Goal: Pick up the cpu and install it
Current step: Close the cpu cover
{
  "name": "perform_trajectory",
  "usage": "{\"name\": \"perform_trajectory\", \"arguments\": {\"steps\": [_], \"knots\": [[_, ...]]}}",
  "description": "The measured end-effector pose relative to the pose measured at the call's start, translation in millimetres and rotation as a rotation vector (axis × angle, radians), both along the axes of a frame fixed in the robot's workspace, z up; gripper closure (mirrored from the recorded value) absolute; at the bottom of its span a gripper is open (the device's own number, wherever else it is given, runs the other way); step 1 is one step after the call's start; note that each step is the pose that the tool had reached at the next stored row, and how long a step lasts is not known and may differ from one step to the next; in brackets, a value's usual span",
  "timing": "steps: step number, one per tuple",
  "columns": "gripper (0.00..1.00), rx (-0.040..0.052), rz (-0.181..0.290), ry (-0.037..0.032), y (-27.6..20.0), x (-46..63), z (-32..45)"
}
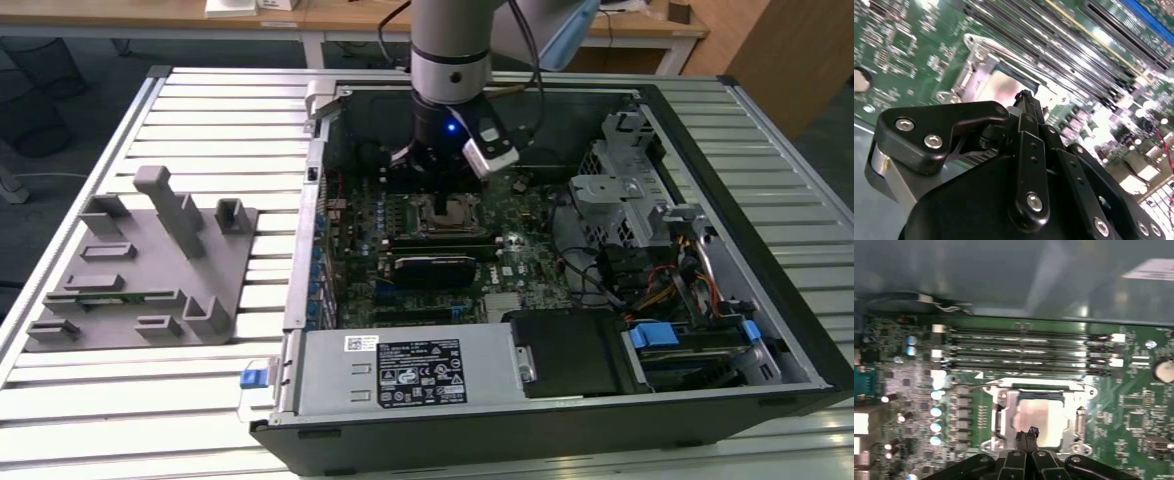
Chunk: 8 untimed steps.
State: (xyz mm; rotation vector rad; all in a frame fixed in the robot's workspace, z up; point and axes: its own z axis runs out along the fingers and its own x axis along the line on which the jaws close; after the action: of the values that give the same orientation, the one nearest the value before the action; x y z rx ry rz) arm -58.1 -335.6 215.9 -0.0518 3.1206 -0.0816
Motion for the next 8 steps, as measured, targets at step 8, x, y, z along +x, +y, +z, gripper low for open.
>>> {"name": "perform_trajectory", "arguments": {"steps": [8], "knots": [[0.89, -0.0014, 0.000, 0.0022, 0.5, 13.9, 0.4]]}}
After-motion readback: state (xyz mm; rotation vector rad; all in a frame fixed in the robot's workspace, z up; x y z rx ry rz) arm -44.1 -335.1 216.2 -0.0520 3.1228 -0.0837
